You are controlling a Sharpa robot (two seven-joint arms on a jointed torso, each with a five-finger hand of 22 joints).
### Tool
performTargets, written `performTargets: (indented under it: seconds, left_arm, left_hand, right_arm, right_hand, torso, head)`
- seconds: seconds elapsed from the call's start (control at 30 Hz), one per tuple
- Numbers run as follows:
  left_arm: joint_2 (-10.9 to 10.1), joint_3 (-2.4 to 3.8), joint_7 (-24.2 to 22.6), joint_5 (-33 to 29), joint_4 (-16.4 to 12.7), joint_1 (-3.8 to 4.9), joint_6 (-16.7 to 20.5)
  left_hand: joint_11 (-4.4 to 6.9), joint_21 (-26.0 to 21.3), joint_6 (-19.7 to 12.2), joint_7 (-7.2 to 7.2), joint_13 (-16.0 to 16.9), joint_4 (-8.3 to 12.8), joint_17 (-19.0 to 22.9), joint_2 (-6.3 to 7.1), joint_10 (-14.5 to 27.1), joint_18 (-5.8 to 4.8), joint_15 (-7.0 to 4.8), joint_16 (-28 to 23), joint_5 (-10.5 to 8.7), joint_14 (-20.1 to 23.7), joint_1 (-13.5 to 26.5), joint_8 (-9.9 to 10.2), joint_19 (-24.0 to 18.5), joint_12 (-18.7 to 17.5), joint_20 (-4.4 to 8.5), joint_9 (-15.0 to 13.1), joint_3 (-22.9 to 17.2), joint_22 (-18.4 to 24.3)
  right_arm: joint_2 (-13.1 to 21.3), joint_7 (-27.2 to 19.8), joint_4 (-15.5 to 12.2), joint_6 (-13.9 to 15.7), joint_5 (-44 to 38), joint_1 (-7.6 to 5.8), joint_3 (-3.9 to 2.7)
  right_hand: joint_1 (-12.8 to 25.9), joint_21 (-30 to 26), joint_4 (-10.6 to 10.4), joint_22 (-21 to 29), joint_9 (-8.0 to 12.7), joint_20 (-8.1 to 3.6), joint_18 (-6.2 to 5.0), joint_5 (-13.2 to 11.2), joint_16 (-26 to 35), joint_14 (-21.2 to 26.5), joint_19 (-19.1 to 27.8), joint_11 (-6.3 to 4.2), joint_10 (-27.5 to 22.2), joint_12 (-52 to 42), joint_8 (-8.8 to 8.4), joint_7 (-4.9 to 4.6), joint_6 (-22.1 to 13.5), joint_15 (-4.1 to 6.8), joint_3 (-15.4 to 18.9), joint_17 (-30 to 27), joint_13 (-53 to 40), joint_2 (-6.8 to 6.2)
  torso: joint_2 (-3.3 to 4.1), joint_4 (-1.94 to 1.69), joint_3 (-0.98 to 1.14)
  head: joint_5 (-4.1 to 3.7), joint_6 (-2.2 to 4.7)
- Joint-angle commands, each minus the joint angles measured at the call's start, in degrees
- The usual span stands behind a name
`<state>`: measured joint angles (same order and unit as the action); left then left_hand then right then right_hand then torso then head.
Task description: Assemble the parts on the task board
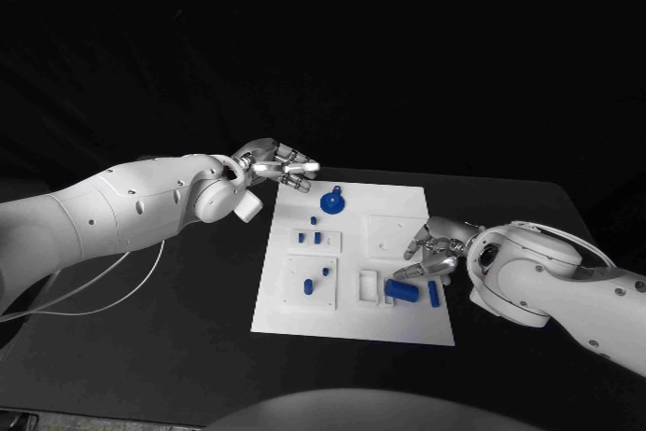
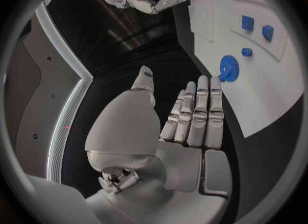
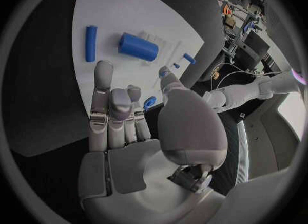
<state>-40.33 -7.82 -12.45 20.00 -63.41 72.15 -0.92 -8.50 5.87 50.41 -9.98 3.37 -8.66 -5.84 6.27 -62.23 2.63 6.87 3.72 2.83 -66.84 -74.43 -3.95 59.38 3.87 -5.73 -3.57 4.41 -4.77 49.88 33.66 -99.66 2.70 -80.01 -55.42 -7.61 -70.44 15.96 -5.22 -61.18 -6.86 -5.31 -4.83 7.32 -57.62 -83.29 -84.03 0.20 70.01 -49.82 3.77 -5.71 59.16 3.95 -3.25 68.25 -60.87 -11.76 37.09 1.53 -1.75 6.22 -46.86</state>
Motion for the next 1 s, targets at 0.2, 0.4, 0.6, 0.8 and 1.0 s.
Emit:
performTargets:
  seconds: [0.2, 0.4, 0.6, 0.8, 1.0]
  left_arm:
    - [0.05, 0.0, -0.28, 0.02, 0.07, -0.02, -1.47]
    - [0.11, -0.02, -0.33, 0.02, 0.11, -0.05, -1.77]
    - [0.08, -0.03, -0.4, 0.02, 0.06, -0.07, -2.1]
    - [0.01, -0.04, -0.42, -0.28, -0.05, -0.08, -2.48]
    - [-0.04, -0.04, -0.3, -0.65, -0.06, -0.08, -2.74]
  left_hand:
    - [0.09, -0.15, -0.72, -0.01, 0.06, 0.6, -0.05, -0.68, 0.49, 0.12, 0.11, -0.11, -0.05, 0.24, 0.01, 0.29, 0.27, -0.19, -0.23, 0.06, 0.05, 0.05]
    - [0.09, -0.15, -0.72, -0.01, 0.06, 0.6, -0.05, -0.68, 0.49, 0.12, 0.11, -0.11, -0.05, 0.24, 0.01, 0.29, 0.27, -0.19, -0.23, 0.06, 0.05, 0.05]
    - [0.09, -0.15, -0.72, -0.01, 0.06, 0.6, -0.05, -0.68, 0.49, 0.12, 0.11, -0.11, -0.05, 0.24, 0.01, 0.29, 0.27, -0.19, -0.23, 0.06, 0.05, 0.05]
    - [0.09, -0.15, -0.72, -0.01, 0.06, 0.6, -0.05, -0.68, 0.49, 0.12, 0.11, -0.11, -0.05, 0.24, 0.01, 0.29, 0.27, -0.19, -0.23, 0.06, 0.05, 0.05]
    - [0.06, -0.18, -0.54, 0.0, 0.06, 0.54, 0.01, -0.64, 0.59, 0.13, 0.14, -0.11, -0.05, 0.3, 0.12, 0.26, 0.27, -0.21, -0.25, 0.05, 0.08, 0.08]
  right_arm:
    - [0.17, -4.13, -0.44, -12.38, -5.44, 0.05, 0.05]
    - [-0.27, -4.05, -0.29, -14.35, -8.31, 0.07, 0.68]
    - [-1.27, -3.63, 0.41, -14.78, -11.58, 0.08, 1.38]
    - [-2.46, -3.38, 1.23, -13.09, -14.05, 0.09, 1.95]
    - [-3.05, -3.48, 1.78, -12.69, -14.28, 0.1, 2.42]
  right_hand:
    - [-1.24, -0.24, 1.2, -0.8, -0.03, 0.4, -0.41, 0.28, -0.32, 0.27, -1.27, -0.15, -0.66, -0.33, -0.06, 0.16, 0.62, -0.31, 0.29, 0.38, 0.02, 0.68]
    - [-0.96, -0.23, 1.5, -1.28, -0.25, 0.34, -0.31, 0.4, -0.54, 0.15, -1.39, -0.31, -0.41, -0.66, -0.12, 0.38, 1.37, -0.24, -0.46, 0.5, 0.0, 0.92]
    - [-0.33, 0.56, 1.52, -2.17, -1.28, 0.2, -0.11, 3.31, -1.9, -0.22, -1.72, -0.6, 0.71, -2.5, -0.11, 0.76, 2.69, -0.13, -1.46, 1.51, -1.34, 0.97]
    - [0.45, 0.6, 1.5, -2.69, -2.29, 0.14, -0.13, 0.65, -2.09, -0.42, -1.9, -0.66, 1.0, -2.57, -0.12, 0.8, 2.57, -0.06, -5.4, 1.93, -1.6, 0.15]
    - [1.47, 0.71, 2.62, -2.82, -2.38, 0.13, -0.08, -1.44, -2.07, -0.48, -1.93, -0.7, 1.06, -2.49, -0.13, 0.84, 2.78, -0.06, -8.9, 2.07, -1.6, -0.34]
  torso:
    - [-0.05, -0.04, -0.05]
    - [-0.04, -0.1, -0.07]
    - [0.0, -0.11, -0.04]
    - [0.05, -0.15, -0.01]
    - [-0.02, -0.09, -0.06]
  head:
    - [-0.05, -0.12]
    - [-0.05, -0.15]
    - [0.0, -0.23]
    - [0.19, -0.23]
    - [0.24, -0.38]
